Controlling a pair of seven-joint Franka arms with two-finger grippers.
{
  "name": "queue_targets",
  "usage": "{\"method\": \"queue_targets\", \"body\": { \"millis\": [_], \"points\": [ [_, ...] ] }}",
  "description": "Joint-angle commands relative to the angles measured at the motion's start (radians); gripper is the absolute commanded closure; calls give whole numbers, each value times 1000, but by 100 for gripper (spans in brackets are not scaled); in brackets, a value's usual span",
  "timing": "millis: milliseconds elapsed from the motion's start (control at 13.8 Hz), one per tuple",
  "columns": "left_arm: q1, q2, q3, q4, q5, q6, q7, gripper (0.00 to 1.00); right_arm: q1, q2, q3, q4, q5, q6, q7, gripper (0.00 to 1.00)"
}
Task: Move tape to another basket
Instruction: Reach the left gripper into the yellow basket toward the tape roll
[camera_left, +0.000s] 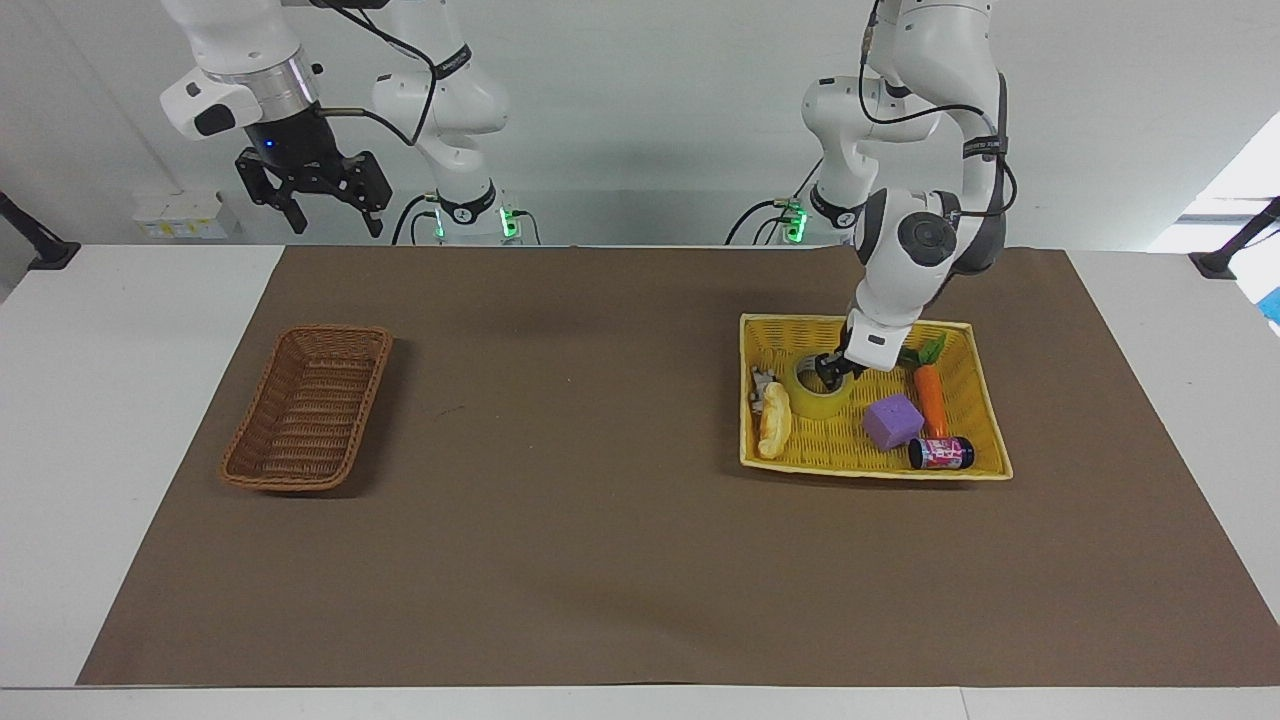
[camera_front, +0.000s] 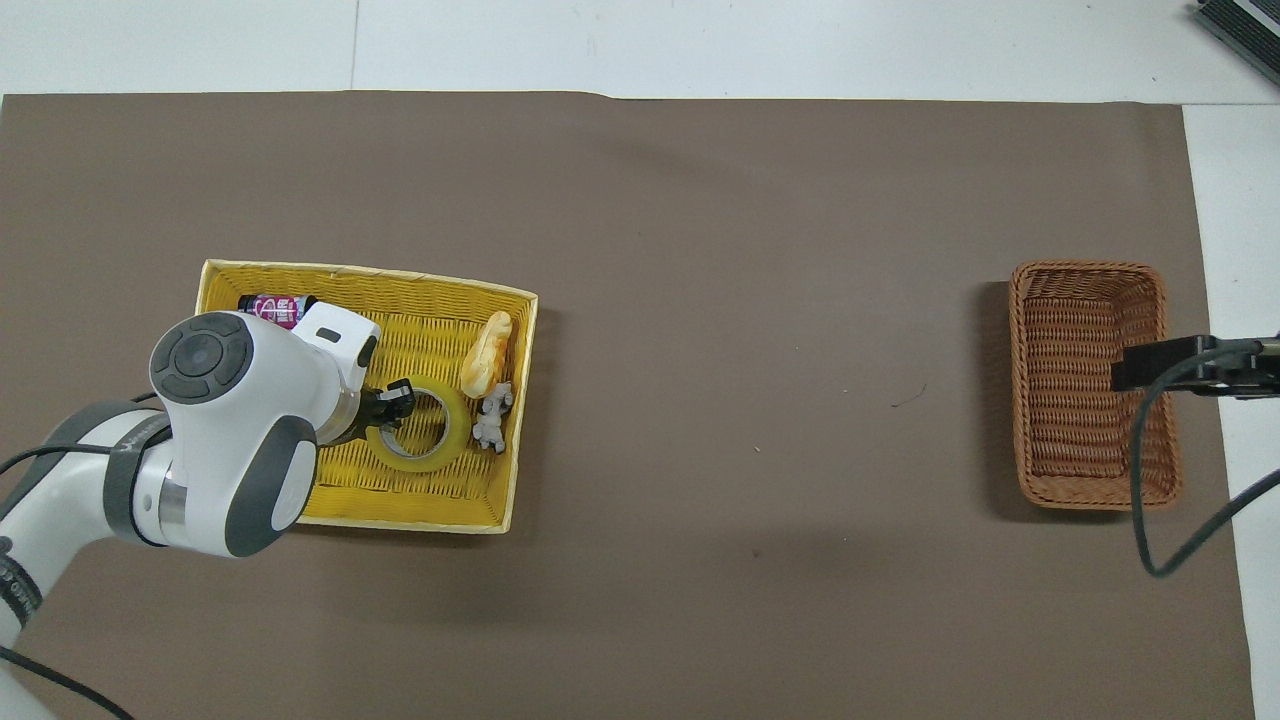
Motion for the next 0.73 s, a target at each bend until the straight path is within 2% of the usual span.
{"method": "queue_targets", "body": {
  "millis": [0, 145, 653],
  "points": [
    [-18, 44, 15, 94, -15, -80, -19, 100, -14, -22, 5, -21, -5, -6, -31, 0],
    [-18, 61, 15, 154, -15, -136, -16, 100, -14, -22, 6, -21, -5, -5, -31, 0],
    [-3, 42, 21, 280, -15, -288, 24, 100, -6, -22, 8, -20, 13, -9, -23, 0]
  ]
}}
